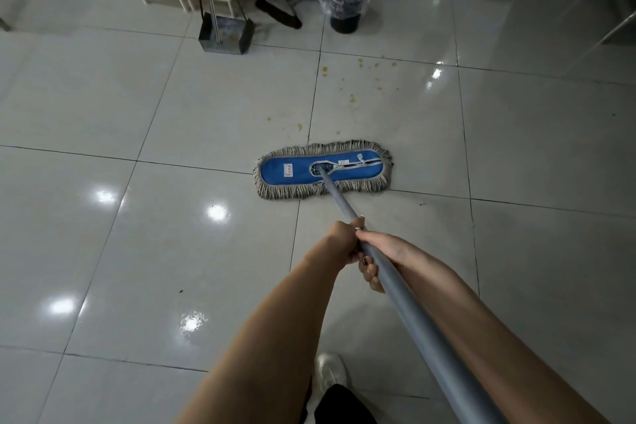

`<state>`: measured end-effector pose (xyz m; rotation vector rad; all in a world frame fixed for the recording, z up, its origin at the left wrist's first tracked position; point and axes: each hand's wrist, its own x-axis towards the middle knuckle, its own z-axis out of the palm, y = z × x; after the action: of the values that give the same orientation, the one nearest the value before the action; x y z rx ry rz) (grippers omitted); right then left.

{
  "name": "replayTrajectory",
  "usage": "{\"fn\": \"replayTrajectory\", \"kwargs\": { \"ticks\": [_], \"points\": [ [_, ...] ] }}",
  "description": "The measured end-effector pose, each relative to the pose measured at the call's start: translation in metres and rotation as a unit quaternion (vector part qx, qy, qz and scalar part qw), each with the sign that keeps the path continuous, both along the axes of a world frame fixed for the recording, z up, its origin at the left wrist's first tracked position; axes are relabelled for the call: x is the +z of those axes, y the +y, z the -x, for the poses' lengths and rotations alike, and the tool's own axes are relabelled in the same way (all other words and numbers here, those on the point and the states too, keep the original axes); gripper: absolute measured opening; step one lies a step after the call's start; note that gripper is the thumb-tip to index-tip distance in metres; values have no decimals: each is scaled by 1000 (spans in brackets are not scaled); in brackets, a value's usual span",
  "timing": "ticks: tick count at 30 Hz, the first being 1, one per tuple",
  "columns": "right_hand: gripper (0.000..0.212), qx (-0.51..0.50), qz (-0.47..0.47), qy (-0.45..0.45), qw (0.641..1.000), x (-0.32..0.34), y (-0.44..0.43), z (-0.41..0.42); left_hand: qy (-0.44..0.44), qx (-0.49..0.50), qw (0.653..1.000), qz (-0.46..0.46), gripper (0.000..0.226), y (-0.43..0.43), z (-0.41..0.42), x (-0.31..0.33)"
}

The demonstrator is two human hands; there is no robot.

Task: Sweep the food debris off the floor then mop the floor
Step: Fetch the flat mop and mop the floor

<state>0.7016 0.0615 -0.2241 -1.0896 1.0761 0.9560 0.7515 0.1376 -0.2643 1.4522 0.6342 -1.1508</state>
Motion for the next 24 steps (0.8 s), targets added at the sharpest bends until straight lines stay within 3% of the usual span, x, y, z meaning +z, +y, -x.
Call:
{"fn": "replayTrajectory", "kwargs": {
  "ticks": [7, 15, 24],
  "points": [
    [53, -16, 12, 10, 1000, 2, 13, -85, 0, -29, 999, 14, 27, 12, -88, -3],
    [55, -77, 45, 31, 996, 11, 50, -199, 13, -98, 995, 0, 35, 37, -207, -5],
    [50, -150, 39, 14, 988, 26, 65, -273, 12, -140, 990, -19, 32, 40, -289, -5]
  ]
}}
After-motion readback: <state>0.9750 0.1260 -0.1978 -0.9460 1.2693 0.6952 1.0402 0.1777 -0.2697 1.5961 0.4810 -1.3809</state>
